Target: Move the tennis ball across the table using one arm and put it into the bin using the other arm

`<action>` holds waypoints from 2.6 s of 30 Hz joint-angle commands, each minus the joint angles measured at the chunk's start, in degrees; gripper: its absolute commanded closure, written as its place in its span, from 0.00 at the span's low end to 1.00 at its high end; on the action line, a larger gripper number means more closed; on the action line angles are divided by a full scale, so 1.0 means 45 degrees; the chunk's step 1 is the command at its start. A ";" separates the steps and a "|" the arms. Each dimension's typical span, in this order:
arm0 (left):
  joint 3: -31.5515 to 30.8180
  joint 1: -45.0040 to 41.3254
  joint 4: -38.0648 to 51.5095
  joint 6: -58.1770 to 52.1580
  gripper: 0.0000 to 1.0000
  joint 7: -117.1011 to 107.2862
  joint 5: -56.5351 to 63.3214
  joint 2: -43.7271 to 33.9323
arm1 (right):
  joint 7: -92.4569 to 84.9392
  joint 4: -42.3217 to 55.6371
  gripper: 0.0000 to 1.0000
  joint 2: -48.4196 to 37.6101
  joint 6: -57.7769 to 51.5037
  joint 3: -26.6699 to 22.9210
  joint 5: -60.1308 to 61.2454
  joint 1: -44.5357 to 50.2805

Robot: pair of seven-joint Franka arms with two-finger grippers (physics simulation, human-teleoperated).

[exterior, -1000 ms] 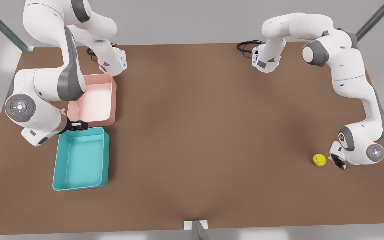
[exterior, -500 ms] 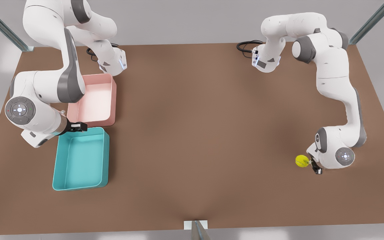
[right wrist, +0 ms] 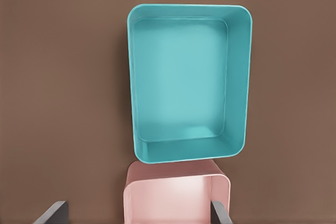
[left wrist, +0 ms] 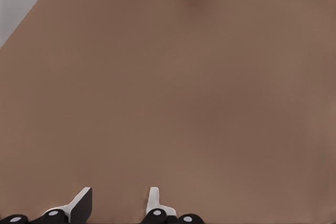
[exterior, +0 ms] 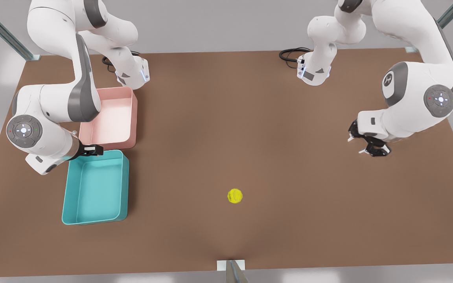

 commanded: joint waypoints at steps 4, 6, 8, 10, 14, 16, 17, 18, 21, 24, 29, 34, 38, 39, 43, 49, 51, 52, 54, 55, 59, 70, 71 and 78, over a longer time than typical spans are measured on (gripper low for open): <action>-0.0188 -0.0245 0.0326 -0.1926 0.00 -1.6758 0.0372 -0.0059 | -0.0007 0.0006 0.00 -0.0016 0.0002 -0.0002 0.0011 0.0019; -0.0187 -0.0166 0.0306 -0.2158 0.00 -1.5996 0.0176 -0.0098 | -0.0007 0.0006 0.00 -0.0016 0.0002 -0.0002 -0.0009 0.0019; -0.0207 -0.0244 0.0306 -0.2432 0.00 -1.5976 0.0176 -0.0118 | -0.0026 -0.0014 0.00 0.0003 0.0002 -0.0002 -0.0067 0.0038; -0.0207 -0.0264 0.0306 -0.2512 0.00 -1.5996 0.0137 -0.0099 | 0.0188 0.0025 0.00 0.0628 0.1093 0.0096 0.0068 0.0485; -0.0188 -0.0225 0.0306 -0.2492 0.00 -1.5976 0.0137 -0.0098 | 0.3936 0.0064 0.00 0.2815 0.4745 0.0135 0.0634 0.2440; -0.0187 -0.0186 0.0306 -0.2492 0.00 -1.5644 0.0137 -0.0079 | 0.4914 0.0064 0.00 0.3616 0.6270 0.0135 0.1182 0.2831; -0.0187 -0.0186 0.0287 -0.2492 0.00 -1.5644 0.0118 -0.0079 | 0.5343 0.0064 0.00 0.3968 0.7109 0.0135 0.1202 0.3007; -0.0187 -0.0205 0.0287 -0.2492 0.00 -1.5663 0.0118 -0.0079 | 0.5520 0.0026 0.00 0.4260 0.7714 0.0135 0.1222 0.3183; -0.0207 -0.0264 0.0131 -0.2492 0.00 -1.5664 0.0118 -0.0020 | 0.5520 0.0045 0.00 0.5179 0.9454 0.0135 0.1886 0.3456; -0.0207 -0.0303 0.0111 -0.2512 0.00 -1.5703 0.0118 0.0116 | 0.6341 0.0045 0.00 0.5589 0.9904 0.0097 0.1866 0.3632; -0.0207 -0.0284 0.0111 -0.2512 0.00 -1.5703 0.0118 0.0155 | 0.6907 0.0025 0.00 0.6468 1.1525 0.0096 0.1808 0.4140; -0.0207 -0.0283 0.0111 -0.2648 0.00 -1.5703 0.0118 0.0155 | 0.6732 -0.0150 0.00 0.6820 1.1525 0.0096 0.1729 0.4101; -0.0207 -0.0264 0.0111 -0.2687 0.00 -1.5703 0.0118 0.0155 | 0.6692 -0.0423 0.00 0.6840 1.1525 0.0096 0.1749 0.4081; -0.0207 -0.0264 0.0111 -0.2668 0.00 -1.5703 0.0118 0.0155 | 0.6692 -0.0482 0.00 0.6840 1.1525 0.0096 0.1730 0.4004; -0.0207 -0.0225 0.0131 -0.2765 0.00 -1.5683 0.0118 0.0136 | 0.6614 -0.0561 0.00 0.7015 1.1525 0.0096 0.1710 0.4042; -0.0187 -0.0225 0.0209 -0.2765 0.00 -1.5683 0.0137 0.0136 | 0.6634 -0.0482 0.00 0.7601 1.2013 0.0096 0.1690 0.4120; -0.0188 -0.0225 0.0209 -0.2766 0.00 -1.5683 0.0137 0.0136 | 0.6634 -0.0444 0.00 0.7757 1.2111 0.0096 0.1671 0.4140; -0.0187 -0.0205 0.0209 -0.2766 0.00 -1.5683 0.0137 0.0136 | 0.6634 -0.0405 0.00 0.7933 1.2306 0.0096 0.1671 0.4238; -0.0187 -0.0205 0.0209 -0.2765 0.00 -1.5664 0.0137 0.0155 | 0.6653 -0.0424 0.00 0.7953 1.2365 0.0096 0.1671 0.4257; -0.0188 -0.0186 0.0209 -0.2765 0.00 -1.5664 0.0137 0.0155 | 0.6653 -0.0424 0.00 0.7972 1.2384 0.0096 0.1671 0.4257; -0.0187 -0.0186 0.0209 -0.2687 0.00 -1.5644 0.0137 0.0155 | 0.6634 -0.0424 0.00 0.8031 1.2463 0.0096 0.1671 0.4277; -0.0187 -0.0166 0.0209 -0.2746 0.00 -1.5644 0.0118 0.0214 | 0.6614 -0.0404 0.12 0.7953 1.2463 0.0096 0.1671 0.4277; -0.0187 -0.0186 0.0209 -0.2746 0.00 -1.5644 0.0118 0.0214 | 0.6614 -0.0404 0.16 0.7953 1.2463 0.0096 0.1671 0.4277; -0.0187 -0.0166 0.0209 -0.2707 0.00 -1.5644 0.0137 0.0234 | 0.6341 -0.0443 0.34 0.7953 1.2443 0.0096 0.1671 0.4179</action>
